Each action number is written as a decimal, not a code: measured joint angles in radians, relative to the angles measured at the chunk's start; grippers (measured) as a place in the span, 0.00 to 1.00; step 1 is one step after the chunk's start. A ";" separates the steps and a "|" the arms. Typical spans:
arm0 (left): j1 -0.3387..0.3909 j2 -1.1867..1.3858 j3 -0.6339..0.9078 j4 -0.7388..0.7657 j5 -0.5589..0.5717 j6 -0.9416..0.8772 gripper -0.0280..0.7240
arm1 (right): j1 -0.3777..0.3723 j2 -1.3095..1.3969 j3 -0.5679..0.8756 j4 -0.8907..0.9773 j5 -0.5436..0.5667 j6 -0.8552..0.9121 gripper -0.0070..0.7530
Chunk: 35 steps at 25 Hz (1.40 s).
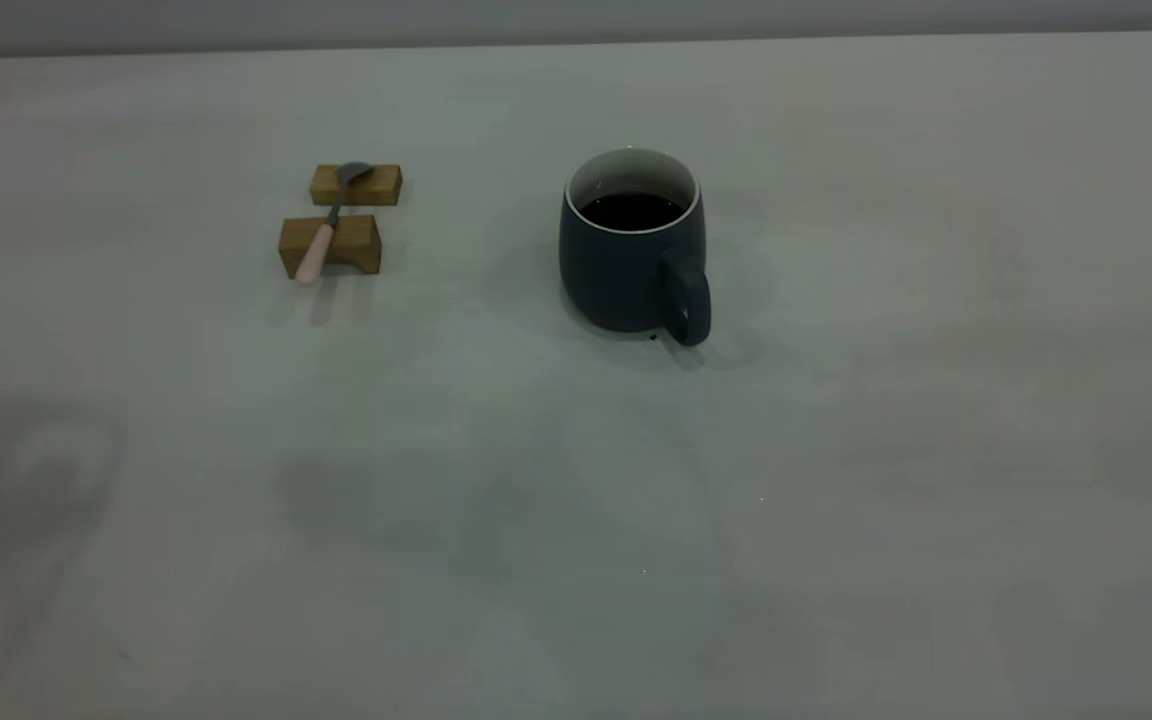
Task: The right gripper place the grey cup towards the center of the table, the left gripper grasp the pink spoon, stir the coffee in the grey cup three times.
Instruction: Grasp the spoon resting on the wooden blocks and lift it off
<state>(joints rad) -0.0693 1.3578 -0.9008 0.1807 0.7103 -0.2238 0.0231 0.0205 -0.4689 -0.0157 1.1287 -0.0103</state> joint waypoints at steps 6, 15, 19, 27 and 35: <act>-0.082 0.425 -0.211 -0.017 -0.077 -0.017 0.93 | 0.000 -0.002 0.000 0.000 0.000 0.000 0.31; -0.163 0.801 -0.431 -0.085 -0.176 -0.013 0.93 | 0.000 -0.002 0.000 0.000 0.000 0.000 0.31; -0.171 0.887 -0.445 -0.153 -0.260 0.019 0.93 | 0.000 -0.002 0.000 0.000 0.000 0.000 0.32; -0.171 0.997 -0.449 -0.266 -0.394 0.100 0.89 | 0.000 -0.002 0.000 0.000 0.000 0.000 0.32; -0.171 1.019 -0.494 -0.307 -0.404 0.107 0.31 | 0.000 -0.002 0.000 0.000 0.000 0.000 0.32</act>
<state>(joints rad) -0.2408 2.3770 -1.3951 -0.1267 0.3062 -0.1165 0.0231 0.0187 -0.4689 -0.0157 1.1287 -0.0107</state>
